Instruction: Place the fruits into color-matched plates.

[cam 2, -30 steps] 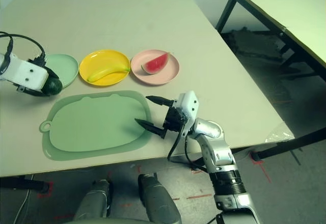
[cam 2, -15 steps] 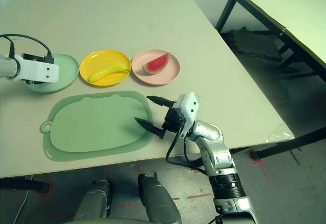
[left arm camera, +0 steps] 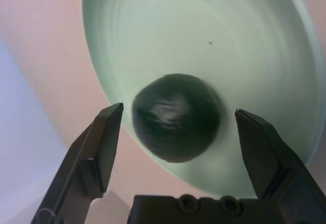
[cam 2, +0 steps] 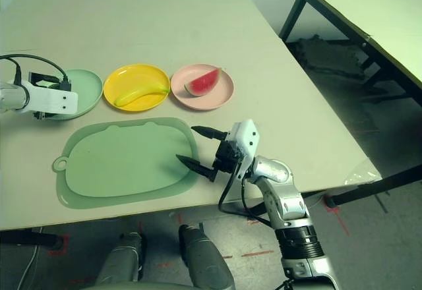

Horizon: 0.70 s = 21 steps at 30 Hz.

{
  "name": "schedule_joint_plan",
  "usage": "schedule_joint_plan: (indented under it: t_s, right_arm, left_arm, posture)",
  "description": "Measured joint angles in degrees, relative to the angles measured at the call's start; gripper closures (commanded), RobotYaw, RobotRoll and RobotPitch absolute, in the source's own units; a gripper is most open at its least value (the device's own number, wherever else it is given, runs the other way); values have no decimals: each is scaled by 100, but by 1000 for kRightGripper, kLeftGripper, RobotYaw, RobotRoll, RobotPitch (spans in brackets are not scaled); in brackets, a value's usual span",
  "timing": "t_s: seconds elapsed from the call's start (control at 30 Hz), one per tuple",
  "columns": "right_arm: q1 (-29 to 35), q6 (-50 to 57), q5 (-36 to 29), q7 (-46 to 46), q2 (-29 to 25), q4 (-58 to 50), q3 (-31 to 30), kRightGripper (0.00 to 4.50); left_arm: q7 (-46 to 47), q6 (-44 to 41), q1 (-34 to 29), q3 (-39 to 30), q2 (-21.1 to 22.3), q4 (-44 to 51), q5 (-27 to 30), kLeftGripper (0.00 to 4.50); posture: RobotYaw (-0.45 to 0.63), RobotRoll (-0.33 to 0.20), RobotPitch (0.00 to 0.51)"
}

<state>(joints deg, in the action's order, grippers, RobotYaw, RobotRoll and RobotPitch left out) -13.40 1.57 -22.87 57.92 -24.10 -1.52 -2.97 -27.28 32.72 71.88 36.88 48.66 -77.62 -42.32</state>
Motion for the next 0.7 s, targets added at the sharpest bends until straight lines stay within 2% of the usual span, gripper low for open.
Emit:
schedule_joint_plan:
  t_s: [0.1, 0.2, 0.3, 0.4, 0.5, 0.57, 0.6, 0.7]
  right_arm:
    - [-115, -7, 3, 6, 11, 23, 0, 0]
    - [-135, -101, 23, -42, 24, 104, 13, 0]
    - [-129, -322, 125, -331, 100, 300, 174, 0]
    - [-46, -626, 260, -770, 182, 511, 415, 0]
    - [55, -1009, 456, -1225, 187, 878, 692, 0]
    - [71, -1238, 603, -1455, 144, 1160, 856, 0]
    - [46, -1384, 657, -1601, 117, 1351, 962, 0]
    - [-18, -1655, 738, -1823, 74, 1778, 1226, 0]
  left_arm:
    - [-78, 192, 254, -165, 35, 22, 67, 29]
    - [-462, 397, 354, -683, 175, 110, 522, 29]
    - [-1461, 281, 120, -1848, 299, 219, 1738, 29]
    - [-2262, -256, -424, -2949, 556, 503, 2925, 29]
    - [-2667, -1028, -1597, -4008, 850, 1290, 4022, 29]
    - [-2618, -1696, -2820, -4740, 856, 2231, 4711, 29]
    - [-2384, -2151, -3856, -5292, 698, 3146, 5160, 29]
    - [-1823, -3016, -5470, -5928, 118, 4773, 5663, 29]
  posture:
    - [-137, 0, 178]
    - [-111, 0, 185]
    - [-73, 0, 188]
    - [-41, 0, 190]
    - [-22, 0, 198]
    - [-10, 0, 201]
    - [-6, 0, 201]
    - [11, 0, 198]
